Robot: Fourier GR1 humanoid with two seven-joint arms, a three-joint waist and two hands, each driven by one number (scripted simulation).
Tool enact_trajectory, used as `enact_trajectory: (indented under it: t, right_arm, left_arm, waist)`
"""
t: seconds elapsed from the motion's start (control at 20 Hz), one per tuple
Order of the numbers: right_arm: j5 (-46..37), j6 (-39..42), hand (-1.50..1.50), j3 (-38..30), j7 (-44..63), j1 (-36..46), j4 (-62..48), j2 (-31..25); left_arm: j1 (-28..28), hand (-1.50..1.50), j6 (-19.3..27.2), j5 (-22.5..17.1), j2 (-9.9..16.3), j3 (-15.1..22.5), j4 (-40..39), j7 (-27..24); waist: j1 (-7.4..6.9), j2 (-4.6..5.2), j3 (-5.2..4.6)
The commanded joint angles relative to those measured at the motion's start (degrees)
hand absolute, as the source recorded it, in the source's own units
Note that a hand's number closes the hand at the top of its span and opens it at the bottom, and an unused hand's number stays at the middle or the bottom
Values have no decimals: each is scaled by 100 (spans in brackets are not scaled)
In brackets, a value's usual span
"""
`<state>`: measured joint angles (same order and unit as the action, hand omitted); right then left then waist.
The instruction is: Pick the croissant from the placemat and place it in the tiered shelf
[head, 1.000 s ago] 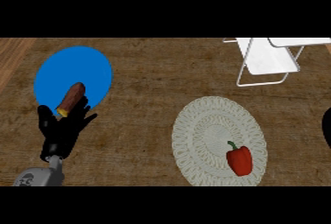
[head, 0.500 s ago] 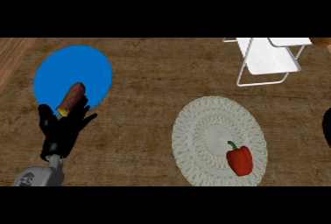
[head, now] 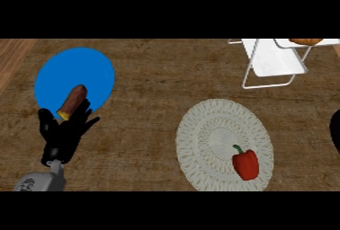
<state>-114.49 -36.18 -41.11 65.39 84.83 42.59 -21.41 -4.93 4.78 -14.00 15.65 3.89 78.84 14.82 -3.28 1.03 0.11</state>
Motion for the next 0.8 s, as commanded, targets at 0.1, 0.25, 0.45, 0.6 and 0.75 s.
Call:
enact_trajectory:
  t: [0.1, 0.25, 0.45, 0.6, 0.75]
  right_arm:
    - [-1171, -290, -150, 39, 1732, -18, 860, 200]
    - [-1694, -154, -150, 14, 1908, 50, 1495, 347]
    - [-2189, 246, -150, 2, 1939, -44, 2595, 1021]
    - [-2242, 375, -150, -7, 1707, -343, 3556, 1652]
    - [-2276, 824, -150, 274, 1543, -504, 4314, 2107]
  left_arm:
    - [190, 0, -129, -57, 161, -113, -132, 79]
    - [247, 0, -62, -62, 25, -69, -123, 76]
    - [197, 0, -105, -107, 127, -198, -215, 114]
    - [458, 0, 5, 0, -4, -85, -85, 29]
    - [285, 0, -131, -41, 208, -267, -326, 51]
  waist:
    - [108, -56, -30]
    - [136, -74, -33]
    - [288, -143, -27]
    - [349, -181, -16]
    - [371, -174, -21]
